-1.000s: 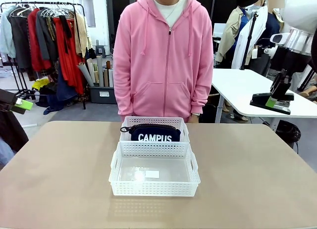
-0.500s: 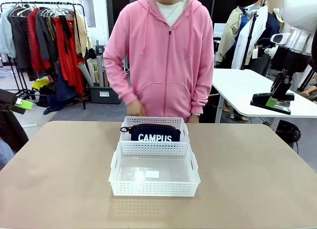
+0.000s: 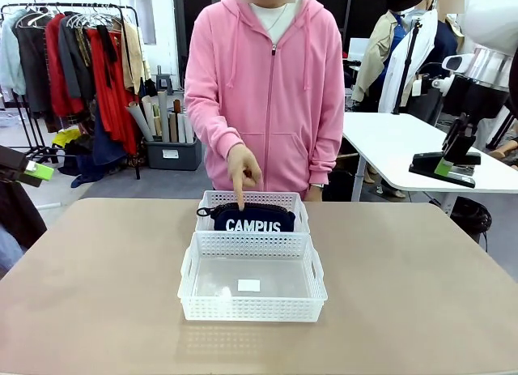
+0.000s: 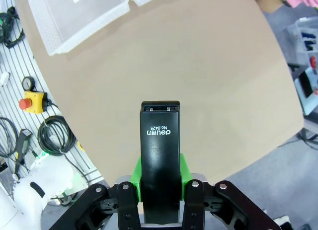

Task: Distribute items into two baskets.
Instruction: Place the picked Stapler into the Organizing basket as instructed by the person.

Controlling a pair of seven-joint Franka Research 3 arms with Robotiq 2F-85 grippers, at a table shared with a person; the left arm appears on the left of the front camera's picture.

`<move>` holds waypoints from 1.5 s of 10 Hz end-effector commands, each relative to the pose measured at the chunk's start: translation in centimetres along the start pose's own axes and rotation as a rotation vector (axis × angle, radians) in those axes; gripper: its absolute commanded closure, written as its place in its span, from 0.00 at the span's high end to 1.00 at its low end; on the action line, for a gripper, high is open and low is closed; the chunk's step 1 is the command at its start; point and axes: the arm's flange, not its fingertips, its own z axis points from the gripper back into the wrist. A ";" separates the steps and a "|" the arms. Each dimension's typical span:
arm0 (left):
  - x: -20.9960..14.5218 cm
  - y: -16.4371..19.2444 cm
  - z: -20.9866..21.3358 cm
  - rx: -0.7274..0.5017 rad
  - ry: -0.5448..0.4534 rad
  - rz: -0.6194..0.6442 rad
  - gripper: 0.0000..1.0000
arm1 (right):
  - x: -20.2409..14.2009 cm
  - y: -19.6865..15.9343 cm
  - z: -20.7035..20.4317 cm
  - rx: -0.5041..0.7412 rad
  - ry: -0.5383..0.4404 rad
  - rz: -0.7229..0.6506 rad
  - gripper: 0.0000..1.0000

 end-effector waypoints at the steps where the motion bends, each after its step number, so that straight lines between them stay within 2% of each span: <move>1: 0.0 0.0 0.1 0.001 -0.001 0.001 1.00 | 0.0 0.0 0.3 -0.009 0.000 0.000 0.00; 12: 0.0 0.0 0.1 0.001 -0.001 0.001 1.00 | 0.0 0.0 0.0 0.000 0.000 0.000 0.00; 15: 0.0 0.0 0.1 0.001 -0.001 0.001 1.00 | 2.8 4.9 -0.7 -0.027 0.009 0.069 0.00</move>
